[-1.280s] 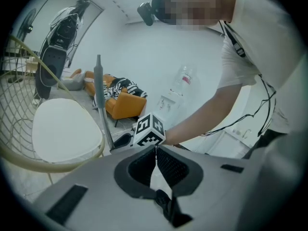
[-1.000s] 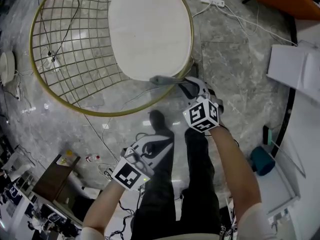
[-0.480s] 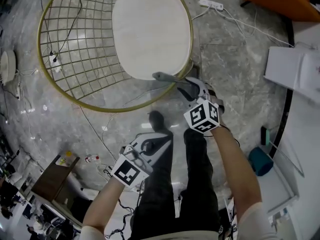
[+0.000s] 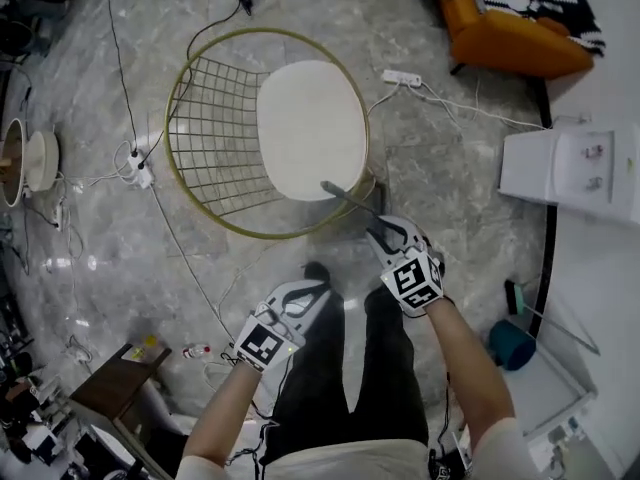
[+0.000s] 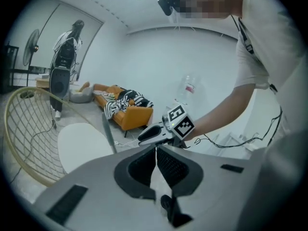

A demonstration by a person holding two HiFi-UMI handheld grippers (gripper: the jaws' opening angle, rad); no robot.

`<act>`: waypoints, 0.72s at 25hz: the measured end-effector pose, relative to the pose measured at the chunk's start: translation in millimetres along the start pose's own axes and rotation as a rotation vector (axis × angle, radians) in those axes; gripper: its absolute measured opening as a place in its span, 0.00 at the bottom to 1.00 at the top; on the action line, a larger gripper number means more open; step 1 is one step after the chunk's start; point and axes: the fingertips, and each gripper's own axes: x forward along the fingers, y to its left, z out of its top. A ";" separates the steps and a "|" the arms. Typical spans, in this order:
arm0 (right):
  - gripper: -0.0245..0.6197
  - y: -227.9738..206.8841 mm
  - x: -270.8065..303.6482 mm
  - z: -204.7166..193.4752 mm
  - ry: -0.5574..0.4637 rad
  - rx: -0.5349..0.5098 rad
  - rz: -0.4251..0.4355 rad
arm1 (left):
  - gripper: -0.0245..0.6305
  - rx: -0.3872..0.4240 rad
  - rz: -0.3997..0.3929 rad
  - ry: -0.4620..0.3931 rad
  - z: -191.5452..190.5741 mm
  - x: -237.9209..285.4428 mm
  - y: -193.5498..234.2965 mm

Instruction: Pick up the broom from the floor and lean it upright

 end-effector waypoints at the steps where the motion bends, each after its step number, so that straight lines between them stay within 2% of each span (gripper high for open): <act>1: 0.20 1.3 -16.6 9.5 -0.004 0.018 -0.008 | 0.05 0.007 0.001 0.003 9.1 -6.6 -4.2; 8: 0.11 11.8 -133.5 78.3 -0.059 0.099 -0.098 | 0.05 0.039 -0.006 0.008 88.7 -55.9 -35.5; 12: 0.07 27.8 -202.4 116.8 -0.122 0.163 -0.149 | 0.05 0.021 0.025 0.052 120.7 -86.9 -58.1; 18: 0.04 41.2 -287.6 156.1 -0.196 0.243 -0.223 | 0.05 0.020 0.023 0.013 168.7 -120.0 -94.1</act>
